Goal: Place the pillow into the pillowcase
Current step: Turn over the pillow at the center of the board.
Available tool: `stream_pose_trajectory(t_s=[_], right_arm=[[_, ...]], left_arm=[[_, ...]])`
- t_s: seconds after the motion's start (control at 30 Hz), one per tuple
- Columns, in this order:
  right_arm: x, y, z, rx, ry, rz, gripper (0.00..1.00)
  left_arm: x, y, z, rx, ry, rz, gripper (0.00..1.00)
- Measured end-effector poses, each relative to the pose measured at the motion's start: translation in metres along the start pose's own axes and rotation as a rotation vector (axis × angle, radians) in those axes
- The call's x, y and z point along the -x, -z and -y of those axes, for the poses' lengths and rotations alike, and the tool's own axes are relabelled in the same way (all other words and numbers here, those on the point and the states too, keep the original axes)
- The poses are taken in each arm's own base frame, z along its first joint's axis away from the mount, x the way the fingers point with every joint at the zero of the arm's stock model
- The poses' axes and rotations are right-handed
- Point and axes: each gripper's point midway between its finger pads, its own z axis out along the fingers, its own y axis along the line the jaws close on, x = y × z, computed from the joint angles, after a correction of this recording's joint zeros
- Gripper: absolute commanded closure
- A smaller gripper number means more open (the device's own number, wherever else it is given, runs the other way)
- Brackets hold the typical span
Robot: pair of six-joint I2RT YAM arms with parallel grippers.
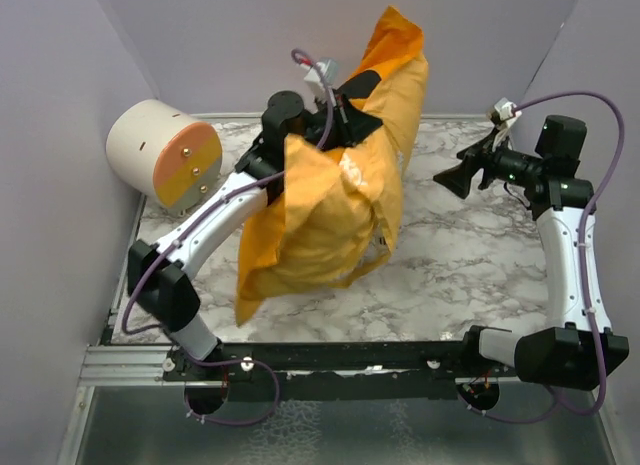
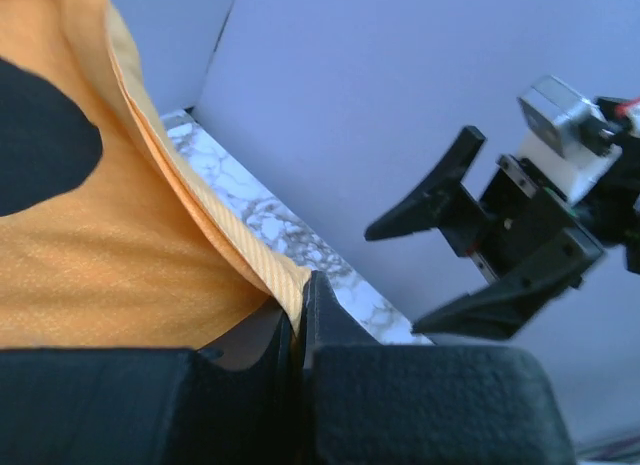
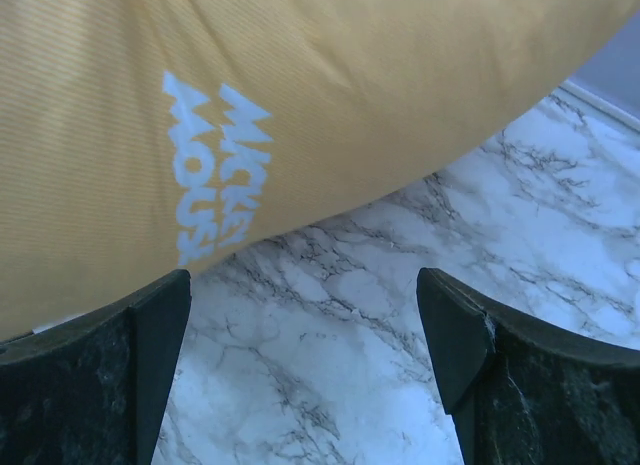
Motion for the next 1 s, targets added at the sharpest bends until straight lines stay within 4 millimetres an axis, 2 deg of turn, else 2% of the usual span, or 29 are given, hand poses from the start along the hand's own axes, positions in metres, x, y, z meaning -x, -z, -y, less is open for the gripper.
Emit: stream_pose_trajectory(t_s=[0.07, 0.13, 0.2, 0.27, 0.37, 0.43, 0.47, 0.57, 0.63, 0.67, 0.73, 0.77, 0.83, 0.9, 0.93, 1.0], right_arm=[[0.006, 0.002, 0.001, -0.009, -0.002, 0.007, 0.05], [0.017, 0.005, 0.003, -0.025, 0.012, 0.024, 0.05], [0.022, 0.01, 0.007, -0.056, 0.022, 0.036, 0.05], [0.019, 0.014, 0.014, -0.085, 0.014, 0.037, 0.05], [-0.001, 0.02, 0.025, -0.13, -0.02, 0.013, 0.05], [-0.017, 0.024, 0.029, -0.15, -0.043, -0.009, 0.09], [-0.023, 0.025, 0.029, -0.155, -0.049, -0.017, 0.12], [-0.027, 0.031, 0.027, -0.175, -0.038, -0.024, 0.15], [-0.021, 0.034, 0.024, -0.176, -0.017, -0.016, 0.17], [-0.016, 0.035, 0.023, -0.174, -0.004, -0.011, 0.2], [-0.01, 0.034, 0.026, -0.164, 0.008, -0.006, 0.25], [-0.011, 0.032, 0.03, -0.161, 0.002, -0.01, 0.27], [-0.026, 0.021, 0.042, -0.141, -0.045, -0.042, 0.28], [-0.044, 0.01, 0.056, -0.123, -0.102, -0.078, 0.28], [-0.058, 0.003, 0.063, -0.112, -0.142, -0.103, 0.29], [-0.094, -0.012, 0.076, -0.095, -0.242, -0.166, 0.39]], left_arm=[[0.005, -0.023, -0.002, 0.018, -0.033, -0.012, 0.99], [-0.004, -0.049, -0.008, 0.031, -0.038, -0.059, 0.77], [-0.024, -0.084, -0.018, 0.03, -0.036, -0.104, 0.59], [-0.05, -0.109, -0.023, 0.016, -0.039, -0.137, 0.48], [-0.099, -0.123, -0.031, 0.027, -0.034, -0.228, 0.35], [-0.116, -0.122, -0.029, 0.034, -0.049, -0.266, 0.34], [-0.116, -0.12, -0.027, 0.034, -0.061, -0.268, 0.34], [-0.097, -0.104, -0.017, 0.03, -0.118, -0.253, 0.34], [-0.074, -0.083, -0.01, 0.032, -0.167, -0.224, 0.34], [-0.059, -0.066, -0.005, 0.038, -0.197, -0.202, 0.34], [-0.042, -0.032, 0.0, 0.059, -0.236, -0.176, 0.3], [-0.032, -0.005, 0.001, 0.074, -0.255, -0.146, 0.27], [-0.027, 0.036, -0.002, 0.104, -0.261, -0.116, 0.26], [-0.038, 0.072, -0.013, 0.138, -0.244, -0.091, 0.26], [-0.054, 0.088, -0.024, 0.163, -0.216, -0.104, 0.27], [-0.089, 0.105, -0.04, 0.185, -0.154, -0.135, 0.28]])
